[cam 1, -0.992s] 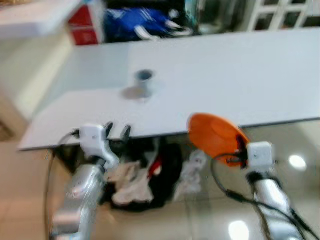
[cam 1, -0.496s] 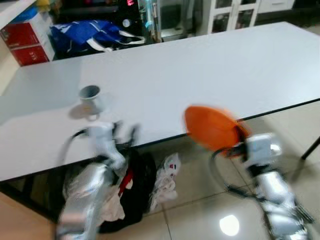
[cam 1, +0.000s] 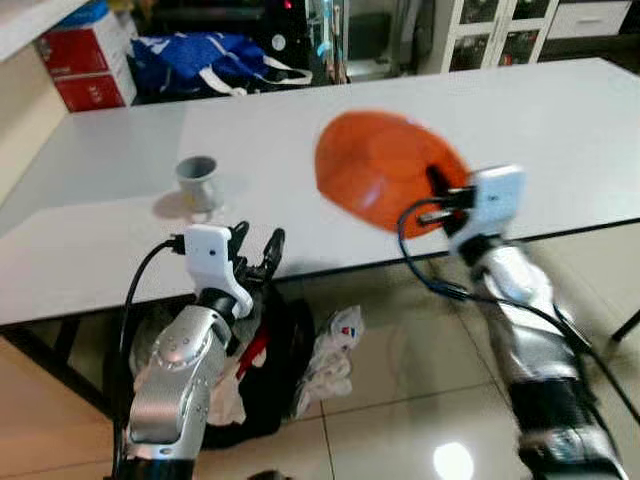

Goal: Setting the table

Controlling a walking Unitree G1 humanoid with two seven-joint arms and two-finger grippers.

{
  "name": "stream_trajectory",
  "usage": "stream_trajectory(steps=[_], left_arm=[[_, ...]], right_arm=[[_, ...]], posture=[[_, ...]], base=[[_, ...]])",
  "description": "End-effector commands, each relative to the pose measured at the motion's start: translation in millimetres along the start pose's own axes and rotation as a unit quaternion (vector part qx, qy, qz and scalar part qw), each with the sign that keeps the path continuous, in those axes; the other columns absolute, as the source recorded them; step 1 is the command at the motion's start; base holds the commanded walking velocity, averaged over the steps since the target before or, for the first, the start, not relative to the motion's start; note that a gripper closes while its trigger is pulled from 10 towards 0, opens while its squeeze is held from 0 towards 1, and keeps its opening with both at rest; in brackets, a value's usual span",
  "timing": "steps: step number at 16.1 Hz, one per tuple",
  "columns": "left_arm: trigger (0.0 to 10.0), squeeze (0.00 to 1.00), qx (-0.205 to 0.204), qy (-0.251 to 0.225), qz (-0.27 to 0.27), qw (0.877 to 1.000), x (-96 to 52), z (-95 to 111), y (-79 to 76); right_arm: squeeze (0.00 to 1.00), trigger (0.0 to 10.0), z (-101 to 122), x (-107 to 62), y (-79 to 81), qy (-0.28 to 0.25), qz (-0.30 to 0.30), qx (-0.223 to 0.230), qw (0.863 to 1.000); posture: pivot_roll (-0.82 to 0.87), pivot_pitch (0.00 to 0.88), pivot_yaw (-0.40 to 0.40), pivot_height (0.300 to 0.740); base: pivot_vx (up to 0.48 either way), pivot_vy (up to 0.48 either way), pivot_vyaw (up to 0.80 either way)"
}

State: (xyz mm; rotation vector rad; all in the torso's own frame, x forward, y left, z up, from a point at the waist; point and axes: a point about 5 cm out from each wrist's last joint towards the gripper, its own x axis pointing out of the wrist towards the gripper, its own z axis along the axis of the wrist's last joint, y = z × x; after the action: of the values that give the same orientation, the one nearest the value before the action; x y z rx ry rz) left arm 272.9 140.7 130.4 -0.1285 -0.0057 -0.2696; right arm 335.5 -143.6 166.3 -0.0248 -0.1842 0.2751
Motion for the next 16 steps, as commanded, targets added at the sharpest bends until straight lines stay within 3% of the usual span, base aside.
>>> stream_trajectory(steps=[1,4,9,14,16], left_arm=[[10.0,0.00,0.009,-0.007,0.001,1.000,4.2,6,-1.0],[10.0,0.00,0.012,-0.016,0.003,1.000,5.8,11,-2.9],[10.0,0.00,0.011,-0.016,0.003,1.000,3.0,10,-9.2],[10.0,0.00,0.010,-0.021,-0.007,1.000,7.2,12,-14.2],[10.0,0.00,0.000,-0.025,0.020,0.999,8.0,13,-11.8]], right_arm=[[0.00,0.0,15,14.6,0.5,-0.027,-0.004,0.027,0.999],[0.00,0.0,15,21.6,9.6,-0.027,0.014,0.018,0.999],[0.00,0.0,2,17.0,16.0,-0.016,0.023,0.018,0.999],[0.00,0.0,3,18.0,19.6,-0.023,0.034,0.007,0.999],[0.00,0.0,2,18.2,20.1,-0.023,0.035,0.006,0.999]], posture=[[-0.03,0.000,0.042,0.740],[-0.01,0.000,0.031,0.740],[-0.01,0.000,0.032,0.740],[-0.02,0.000,0.032,0.740],[-0.02,0.000,0.032,0.740]], base=[[0.000,0.000,0.00],[0.000,0.000,0.00],[0.401,0.054,0.00],[0.421,0.000,0.00],[0.405,0.142,0.00]])
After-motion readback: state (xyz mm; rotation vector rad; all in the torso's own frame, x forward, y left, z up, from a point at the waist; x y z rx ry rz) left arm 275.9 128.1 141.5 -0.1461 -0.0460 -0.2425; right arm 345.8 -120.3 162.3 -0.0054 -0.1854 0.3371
